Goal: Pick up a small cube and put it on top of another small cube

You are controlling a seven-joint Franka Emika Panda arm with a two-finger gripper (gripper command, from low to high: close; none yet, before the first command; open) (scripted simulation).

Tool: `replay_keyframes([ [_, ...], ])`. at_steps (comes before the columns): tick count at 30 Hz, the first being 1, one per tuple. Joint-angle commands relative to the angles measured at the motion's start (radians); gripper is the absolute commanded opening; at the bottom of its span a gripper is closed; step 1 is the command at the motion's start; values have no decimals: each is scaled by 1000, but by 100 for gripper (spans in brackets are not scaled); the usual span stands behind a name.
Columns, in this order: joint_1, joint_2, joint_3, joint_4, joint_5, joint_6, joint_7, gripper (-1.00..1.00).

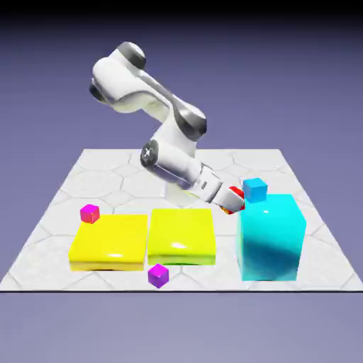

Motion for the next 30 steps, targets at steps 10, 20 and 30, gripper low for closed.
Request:
replay_keyframes([
  [10,-302,28,362,-223,82,162,241,-100],
  [20,-567,53,682,-420,153,304,454,-100],
  [30,-423,111,585,-446,208,437,396,100],
])
